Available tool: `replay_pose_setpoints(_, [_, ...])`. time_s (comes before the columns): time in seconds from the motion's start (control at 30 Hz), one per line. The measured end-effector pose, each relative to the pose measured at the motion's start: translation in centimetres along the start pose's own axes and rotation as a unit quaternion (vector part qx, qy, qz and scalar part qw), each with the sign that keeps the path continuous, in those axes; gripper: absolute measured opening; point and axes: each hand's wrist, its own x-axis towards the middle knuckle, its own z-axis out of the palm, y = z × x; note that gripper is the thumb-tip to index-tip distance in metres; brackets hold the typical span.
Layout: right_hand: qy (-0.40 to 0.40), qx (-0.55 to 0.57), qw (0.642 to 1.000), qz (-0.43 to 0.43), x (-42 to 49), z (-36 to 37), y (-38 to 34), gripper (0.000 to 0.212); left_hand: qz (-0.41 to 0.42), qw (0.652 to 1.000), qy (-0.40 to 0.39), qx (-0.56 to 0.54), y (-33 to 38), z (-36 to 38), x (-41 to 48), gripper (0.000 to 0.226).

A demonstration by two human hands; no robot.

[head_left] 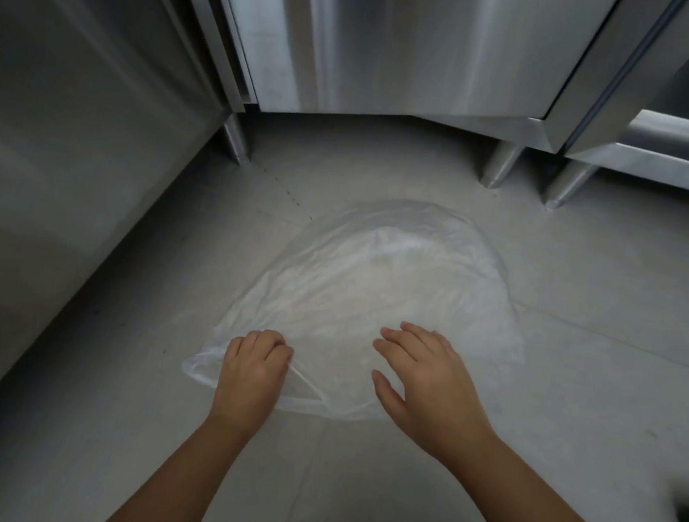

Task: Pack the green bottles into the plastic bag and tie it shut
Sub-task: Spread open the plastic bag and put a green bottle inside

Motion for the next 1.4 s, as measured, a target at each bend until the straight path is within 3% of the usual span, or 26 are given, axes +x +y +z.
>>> replay_pose_setpoints(0.13, [0.011,-0.008,1.000,-0.004,-0.7,-2.0,0.6,0.030,0.013,0.999,-0.016,-0.044,2.8,-2.1,-0.3,0.027])
replay_pose_setpoints(0.4, [0.030,-0.030,0.999,-0.007,-4.6,-6.8,3.0,0.029,0.005,0.994,0.001,-0.113,10.0,-5.1,-0.9,0.012])
replay_pose_setpoints(0.67, [0.066,-0.030,0.994,0.081,-12.3,-11.2,7.5,0.030,0.063,0.985,0.038,-0.153,18.2,-6.7,-1.3,0.052])
replay_pose_setpoints(0.87, [0.060,-0.047,0.982,0.173,-19.9,-13.1,12.7,0.031,0.120,0.980,0.039,-0.152,23.8,-6.5,-0.6,0.047])
replay_pose_setpoints(1.1, [0.029,-0.052,0.958,0.280,-26.5,-12.5,18.4,0.032,0.164,0.973,0.019,-0.158,27.6,-4.1,-0.4,0.056])
replay_pose_setpoints(1.4, [-0.125,-0.078,0.929,0.339,-29.9,-9.9,24.2,0.056,0.160,0.974,-0.038,-0.157,28.4,-2.3,0.3,0.034])
